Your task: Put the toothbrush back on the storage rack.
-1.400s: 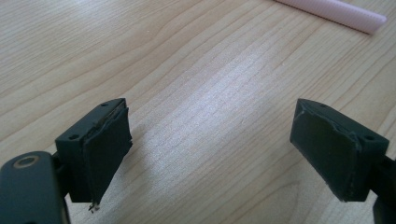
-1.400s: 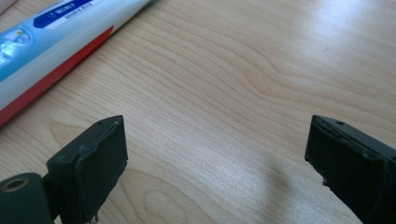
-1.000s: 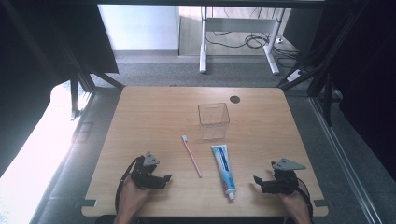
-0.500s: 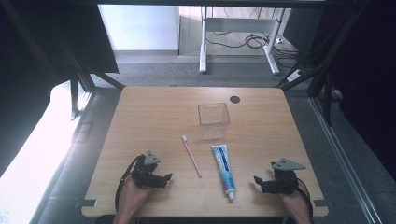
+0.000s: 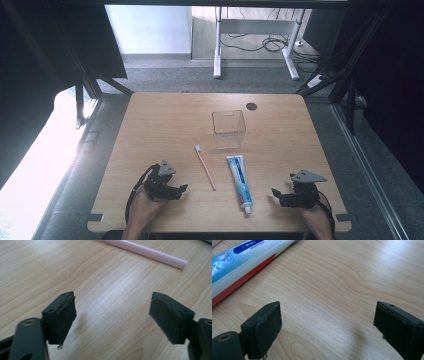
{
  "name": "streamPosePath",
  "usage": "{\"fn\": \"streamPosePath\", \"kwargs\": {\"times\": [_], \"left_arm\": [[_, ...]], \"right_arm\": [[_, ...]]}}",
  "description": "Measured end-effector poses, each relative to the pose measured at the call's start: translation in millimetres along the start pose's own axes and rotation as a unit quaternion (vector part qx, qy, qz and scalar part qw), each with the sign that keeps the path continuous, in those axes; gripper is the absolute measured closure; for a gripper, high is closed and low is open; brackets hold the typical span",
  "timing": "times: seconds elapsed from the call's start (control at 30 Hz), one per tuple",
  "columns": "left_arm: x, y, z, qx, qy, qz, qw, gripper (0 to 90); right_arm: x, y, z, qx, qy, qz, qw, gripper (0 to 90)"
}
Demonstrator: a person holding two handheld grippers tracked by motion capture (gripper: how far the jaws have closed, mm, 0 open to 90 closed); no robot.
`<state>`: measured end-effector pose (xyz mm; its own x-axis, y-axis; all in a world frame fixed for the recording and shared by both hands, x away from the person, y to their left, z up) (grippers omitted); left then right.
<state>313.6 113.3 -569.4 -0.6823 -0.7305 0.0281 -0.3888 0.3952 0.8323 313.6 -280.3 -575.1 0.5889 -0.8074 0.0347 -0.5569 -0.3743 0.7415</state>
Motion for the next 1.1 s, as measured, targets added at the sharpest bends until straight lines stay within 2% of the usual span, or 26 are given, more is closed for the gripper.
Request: {"fn": "streamPosePath", "kwargs": {"times": [0.2, 0.23, 0.57, 0.73, 0.77, 0.8, 0.87, 1.1], "left_arm": [[2.5, -1.2, -3.5, -0.01, -0.013, -0.003, 0.9999, 32.5], [3.0, -1.1, -4.6, -0.009, -0.014, -0.003, 0.9999, 36.2], [7.7, -1.9, -15.7, -0.009, -0.02, 0.018, 0.9996, 51.6], [9.6, -3.8, -21.7, -0.009, -0.022, 0.026, 0.9994, 66.4], [10.8, -3.8, -23.1, -0.008, -0.019, 0.031, 0.9993, 66.4], [11.4, -4.1, -24.9, -0.008, -0.022, 0.035, 0.9991, 71.5], [13.8, -5.8, -27.5, -0.012, -0.028, 0.043, 0.9986, 75.4], [18.3, -10.7, -34.1, -0.016, -0.038, 0.05, 0.9979, 87.4]], "right_arm": [[-0.9, -0.1, -0.2, 0.0, 0.003, 0.0, 1.0, 8.4], [-1.1, 0.0, -0.2, 0.0, 0.004, 0.0, 1.0, 8.5], [-2.0, 0.3, -0.4, 0.0, 0.005, 0.002, 1.0, 8.9], [-1.5, 0.6, -0.1, 0.001, 0.004, 0.003, 1.0, 9.4], [-1.5, 0.6, -0.1, 0.001, 0.004, 0.003, 1.0, 9.4], [-1.3, 0.5, 0.3, -0.001, 0.004, 0.004, 1.0, 9.8], [-1.5, 0.4, 0.4, -0.001, 0.003, 0.002, 1.0, 9.9], [-2.0, -0.2, 0.5, -0.002, 0.002, 0.001, 1.0, 10.0]]}}
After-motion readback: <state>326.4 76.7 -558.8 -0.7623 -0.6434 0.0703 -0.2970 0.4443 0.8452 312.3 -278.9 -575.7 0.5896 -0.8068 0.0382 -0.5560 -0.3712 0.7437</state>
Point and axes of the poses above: each handheld gripper's, and its own axes: y roughly backward along the jaws, z roughly out of its underside, x roughly to its right, the point moved 7 cm from there along -y, roughly forward along the jaws, and after that the axes turned 7 degrees about -x, right-handed, at the moved point
